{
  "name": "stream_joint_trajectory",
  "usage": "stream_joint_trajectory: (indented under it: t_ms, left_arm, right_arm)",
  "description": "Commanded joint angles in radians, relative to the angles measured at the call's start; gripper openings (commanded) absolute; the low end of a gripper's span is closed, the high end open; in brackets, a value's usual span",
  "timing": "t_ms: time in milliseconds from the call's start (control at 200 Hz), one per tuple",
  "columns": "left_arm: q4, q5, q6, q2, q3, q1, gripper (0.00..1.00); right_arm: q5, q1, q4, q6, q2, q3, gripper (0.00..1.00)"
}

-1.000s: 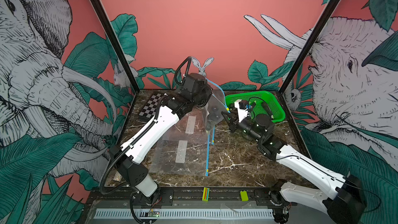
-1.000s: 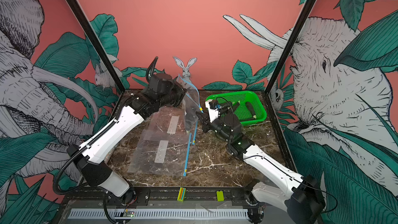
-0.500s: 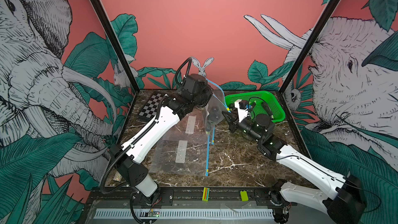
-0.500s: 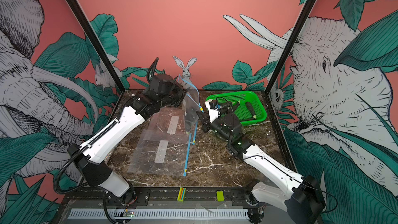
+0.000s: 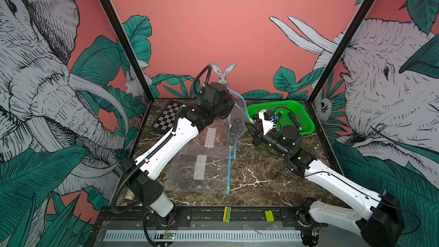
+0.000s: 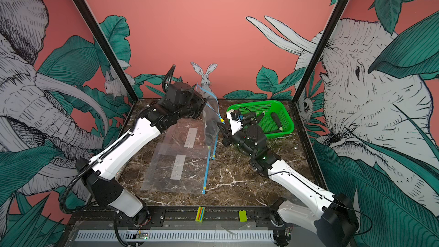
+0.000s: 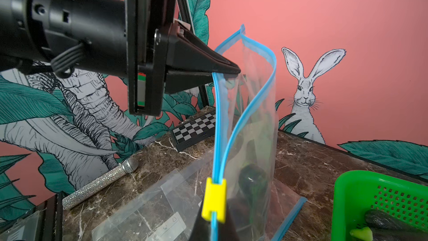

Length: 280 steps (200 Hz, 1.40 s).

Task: Place the eggplant in a zip-top bag and seal the zipper
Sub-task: Zip the zipper on the zipper food storage bag.

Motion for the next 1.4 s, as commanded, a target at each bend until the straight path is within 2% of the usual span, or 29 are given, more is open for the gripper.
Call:
stream_joint_trajectory:
  t_ms: [0,215,300,385,520,565,645,700,775,820,920,960,1085,1165,1395]
  left_arm:
    - [0.043,-0.004,0.017,-0.047,-0.006,0.004,0.0]
    - [0.108,0.024,0.095,-0.057,-0.02,0.004,0.23]
    - [0.184,0.048,0.165,-0.067,-0.038,0.035,0.4]
    - [0.163,0.075,0.264,-0.063,0.005,0.044,0.55]
    - [0.082,0.144,0.454,-0.055,0.089,0.065,0.65]
    - [0.083,0.189,0.555,-0.054,0.114,0.07,0.69]
    - [0.015,0.254,0.763,-0.044,0.186,0.074,0.71]
    - [-0.043,0.357,0.93,-0.031,0.244,0.079,0.76]
    - [-0.164,0.491,1.125,-0.013,0.311,0.091,0.76]
    - [-0.209,0.577,1.232,-0.016,0.312,0.101,0.78]
    - [-0.29,0.673,1.433,-0.04,0.273,0.122,0.82]
    - [-0.298,0.683,1.49,-0.056,0.24,0.127,0.84]
    - [-0.348,0.822,1.643,-0.079,0.198,0.135,0.86]
    - [-0.368,0.865,1.694,-0.077,0.198,0.134,0.86]
    - [-0.54,0.928,1.866,0.012,0.318,0.134,0.85]
  right_arm:
    - [-0.015,-0.003,-0.013,-0.015,-0.051,0.018,0.0]
    - [-0.043,-0.005,-0.287,-0.093,-0.087,0.125,0.0]
    - [-0.073,-0.006,-0.414,-0.127,-0.076,0.192,0.0]
    - [-0.106,-0.007,-0.522,-0.153,-0.064,0.249,0.0]
    - [-0.17,-0.019,-0.742,-0.231,-0.012,0.384,0.0]
    - [-0.196,-0.025,-0.815,-0.261,0.011,0.431,0.0]
    - [-0.207,-0.03,-0.937,-0.312,0.047,0.511,0.0]
    - [-0.209,-0.037,-1.003,-0.337,0.066,0.573,0.0]
    - [-0.223,-0.051,-1.064,-0.36,0.077,0.62,0.0]
    - [-0.23,-0.058,-1.107,-0.374,0.087,0.648,0.0]
    - [-0.247,-0.074,-1.201,-0.409,0.111,0.708,0.0]
    - [-0.261,-0.08,-1.235,-0.422,0.118,0.727,0.0]
    - [-0.275,-0.098,-1.338,-0.461,0.144,0.788,0.0]
    - [-0.274,-0.102,-1.377,-0.476,0.153,0.815,0.0]
    - [-0.295,-0.104,-1.459,-0.512,0.183,0.883,0.0]
